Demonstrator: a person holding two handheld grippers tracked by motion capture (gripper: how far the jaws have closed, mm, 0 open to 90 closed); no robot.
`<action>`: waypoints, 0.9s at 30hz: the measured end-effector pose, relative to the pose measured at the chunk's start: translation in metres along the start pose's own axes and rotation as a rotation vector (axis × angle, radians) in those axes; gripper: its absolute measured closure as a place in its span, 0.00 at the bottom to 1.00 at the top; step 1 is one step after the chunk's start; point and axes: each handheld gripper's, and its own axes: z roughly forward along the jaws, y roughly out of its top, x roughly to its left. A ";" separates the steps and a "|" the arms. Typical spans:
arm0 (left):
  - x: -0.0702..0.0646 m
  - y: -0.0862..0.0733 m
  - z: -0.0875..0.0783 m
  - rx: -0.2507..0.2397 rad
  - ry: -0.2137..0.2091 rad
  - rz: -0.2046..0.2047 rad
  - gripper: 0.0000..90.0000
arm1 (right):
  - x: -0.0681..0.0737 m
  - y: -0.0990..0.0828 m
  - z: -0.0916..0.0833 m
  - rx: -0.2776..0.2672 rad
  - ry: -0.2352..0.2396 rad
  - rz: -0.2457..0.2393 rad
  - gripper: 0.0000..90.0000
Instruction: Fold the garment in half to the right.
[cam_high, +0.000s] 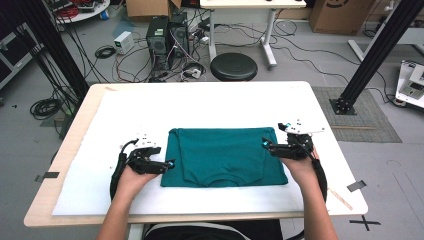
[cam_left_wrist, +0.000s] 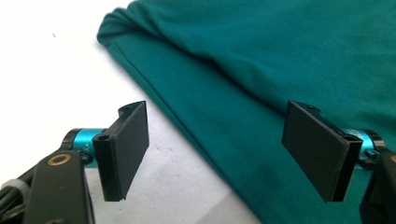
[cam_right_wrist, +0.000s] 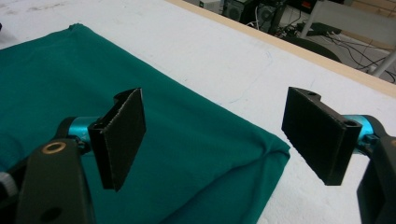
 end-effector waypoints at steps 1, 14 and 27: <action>0.000 0.000 0.001 0.007 0.000 0.001 0.26 | 0.000 0.000 0.000 -0.001 0.001 0.001 0.25; -0.016 0.005 0.016 0.010 -0.086 0.008 0.28 | -0.002 -0.001 -0.002 -0.003 -0.003 0.008 0.25; -0.047 0.011 0.022 0.029 -0.063 0.196 0.75 | -0.003 -0.001 -0.003 -0.005 -0.007 0.004 0.25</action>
